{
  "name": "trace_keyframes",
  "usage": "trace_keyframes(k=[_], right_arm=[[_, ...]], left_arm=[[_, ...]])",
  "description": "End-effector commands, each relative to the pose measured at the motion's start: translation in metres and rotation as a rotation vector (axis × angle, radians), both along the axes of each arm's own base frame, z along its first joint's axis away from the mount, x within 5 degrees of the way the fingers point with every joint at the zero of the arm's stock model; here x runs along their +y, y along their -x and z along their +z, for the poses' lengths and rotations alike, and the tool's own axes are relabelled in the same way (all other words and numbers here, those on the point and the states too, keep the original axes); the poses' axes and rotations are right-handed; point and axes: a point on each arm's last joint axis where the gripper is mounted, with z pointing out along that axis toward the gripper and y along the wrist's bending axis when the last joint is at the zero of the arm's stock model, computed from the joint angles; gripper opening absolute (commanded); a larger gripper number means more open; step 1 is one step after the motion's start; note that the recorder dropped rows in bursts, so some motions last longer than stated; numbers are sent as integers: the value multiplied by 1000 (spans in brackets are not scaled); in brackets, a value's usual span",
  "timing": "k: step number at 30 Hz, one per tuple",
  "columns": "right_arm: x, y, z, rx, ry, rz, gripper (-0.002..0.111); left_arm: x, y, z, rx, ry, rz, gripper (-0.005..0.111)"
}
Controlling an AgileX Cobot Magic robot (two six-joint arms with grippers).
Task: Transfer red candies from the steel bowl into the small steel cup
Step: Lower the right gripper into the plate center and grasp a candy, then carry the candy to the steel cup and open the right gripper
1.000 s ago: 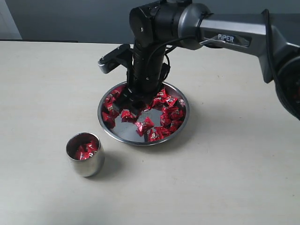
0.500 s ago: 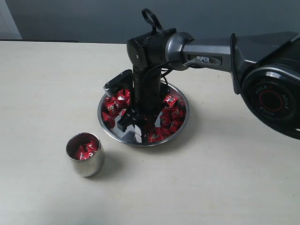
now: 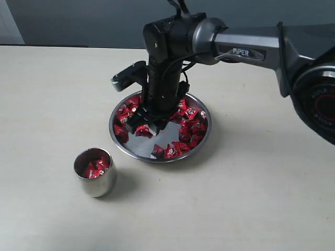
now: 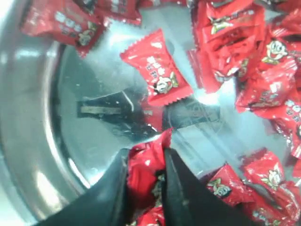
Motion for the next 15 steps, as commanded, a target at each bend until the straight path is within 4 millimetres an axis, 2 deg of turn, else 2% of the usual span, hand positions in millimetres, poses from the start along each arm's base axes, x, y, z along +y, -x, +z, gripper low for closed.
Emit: trace_keyframes(k=[1, 6, 9, 15], right_arm=[[3, 6, 31, 13, -118, -24, -1], [20, 30, 71, 145, -406, 92, -1], [24, 38, 73, 190, -412, 110, -1], [57, 75, 68, 132, -345, 313, -1]], left_arm=[[0, 0, -1, -10, 0, 7, 0], [0, 0, -1, -10, 0, 7, 0], [0, 0, -1, -10, 0, 7, 0], [0, 0, -1, -10, 0, 7, 0]])
